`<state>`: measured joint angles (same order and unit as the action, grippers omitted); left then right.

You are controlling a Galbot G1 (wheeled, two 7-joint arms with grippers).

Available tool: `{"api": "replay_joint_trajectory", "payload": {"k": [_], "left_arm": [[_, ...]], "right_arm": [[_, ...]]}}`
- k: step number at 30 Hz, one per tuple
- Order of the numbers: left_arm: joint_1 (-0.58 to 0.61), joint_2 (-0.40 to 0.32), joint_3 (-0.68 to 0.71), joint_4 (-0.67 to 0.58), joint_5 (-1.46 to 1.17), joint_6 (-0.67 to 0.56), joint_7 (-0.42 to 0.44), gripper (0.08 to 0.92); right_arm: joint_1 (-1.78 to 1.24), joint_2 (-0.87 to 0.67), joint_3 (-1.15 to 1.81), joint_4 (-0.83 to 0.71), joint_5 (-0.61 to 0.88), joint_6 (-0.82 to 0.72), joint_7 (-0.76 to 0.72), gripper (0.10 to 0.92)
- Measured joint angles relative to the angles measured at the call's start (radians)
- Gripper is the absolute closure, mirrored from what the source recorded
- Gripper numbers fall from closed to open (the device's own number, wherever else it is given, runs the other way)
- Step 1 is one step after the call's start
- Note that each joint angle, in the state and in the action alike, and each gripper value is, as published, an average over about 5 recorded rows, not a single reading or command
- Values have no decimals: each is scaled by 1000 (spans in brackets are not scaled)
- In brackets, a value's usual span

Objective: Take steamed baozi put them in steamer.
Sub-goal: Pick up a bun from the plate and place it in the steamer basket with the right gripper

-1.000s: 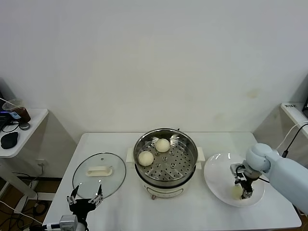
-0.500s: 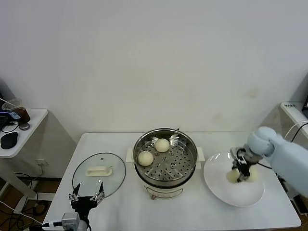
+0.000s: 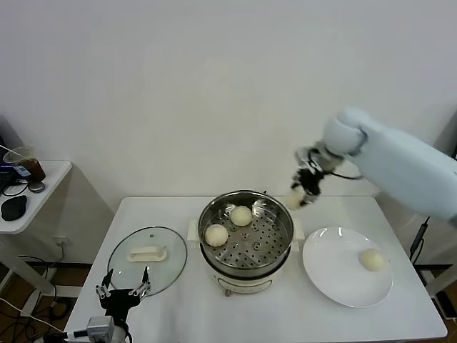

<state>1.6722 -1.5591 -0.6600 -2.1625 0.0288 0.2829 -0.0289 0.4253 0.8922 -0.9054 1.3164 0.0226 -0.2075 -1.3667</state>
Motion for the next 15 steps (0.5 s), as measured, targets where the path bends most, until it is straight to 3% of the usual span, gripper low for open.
{"api": "replay_joint_trajectory", "payload": {"k": [7,15], "left_arm": [[3,-3,0,-15,2,0,2,177],[-2,-6,8,-19,5,0,3,177]], "right_arm": [[86,107,-136,-3,59,313,38,491],[86,173,-212,52,-64,603,74,491]]}}
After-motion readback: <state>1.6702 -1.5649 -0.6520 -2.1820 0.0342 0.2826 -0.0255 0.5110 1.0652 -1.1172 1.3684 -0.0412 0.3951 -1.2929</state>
